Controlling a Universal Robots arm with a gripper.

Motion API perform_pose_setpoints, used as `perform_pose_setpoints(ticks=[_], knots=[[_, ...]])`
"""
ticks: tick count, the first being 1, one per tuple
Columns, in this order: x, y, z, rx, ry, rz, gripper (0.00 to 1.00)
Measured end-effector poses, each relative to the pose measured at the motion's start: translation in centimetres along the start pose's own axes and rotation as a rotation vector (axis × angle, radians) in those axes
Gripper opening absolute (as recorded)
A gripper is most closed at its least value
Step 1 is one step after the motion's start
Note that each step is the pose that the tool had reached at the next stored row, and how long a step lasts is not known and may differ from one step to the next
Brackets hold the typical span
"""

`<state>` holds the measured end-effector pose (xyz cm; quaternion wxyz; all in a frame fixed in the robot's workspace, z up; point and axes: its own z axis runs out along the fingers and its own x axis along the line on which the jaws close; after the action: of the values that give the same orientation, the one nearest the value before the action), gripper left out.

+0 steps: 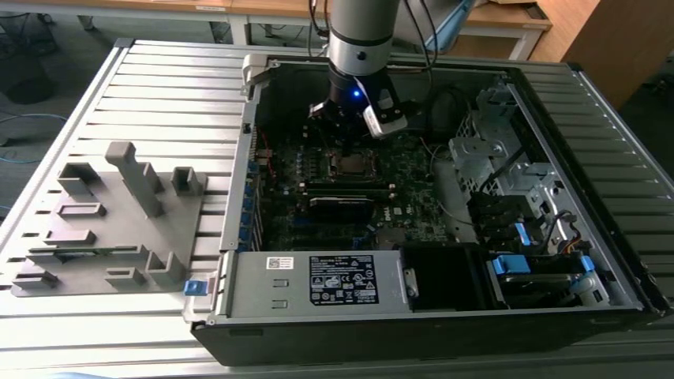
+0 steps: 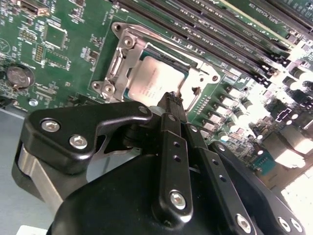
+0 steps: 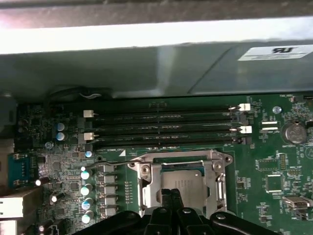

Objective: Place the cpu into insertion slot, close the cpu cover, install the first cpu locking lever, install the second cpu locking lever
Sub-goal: 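Close the cpu cover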

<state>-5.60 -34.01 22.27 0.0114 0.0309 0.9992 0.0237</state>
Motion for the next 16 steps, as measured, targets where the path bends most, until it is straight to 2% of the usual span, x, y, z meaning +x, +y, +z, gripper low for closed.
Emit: perform_pose_setpoints(ticks=[6, 11, 16], knots=[[0.28, -0.04, 0.40, 0.0002, -0.0001, 0.000, 0.11], [0.32, -0.04, 0.41, 0.0003, 0.0000, 0.000, 0.11], [0.99, -0.09, 0.52, 0.0002, -0.0002, 0.000, 0.11]])
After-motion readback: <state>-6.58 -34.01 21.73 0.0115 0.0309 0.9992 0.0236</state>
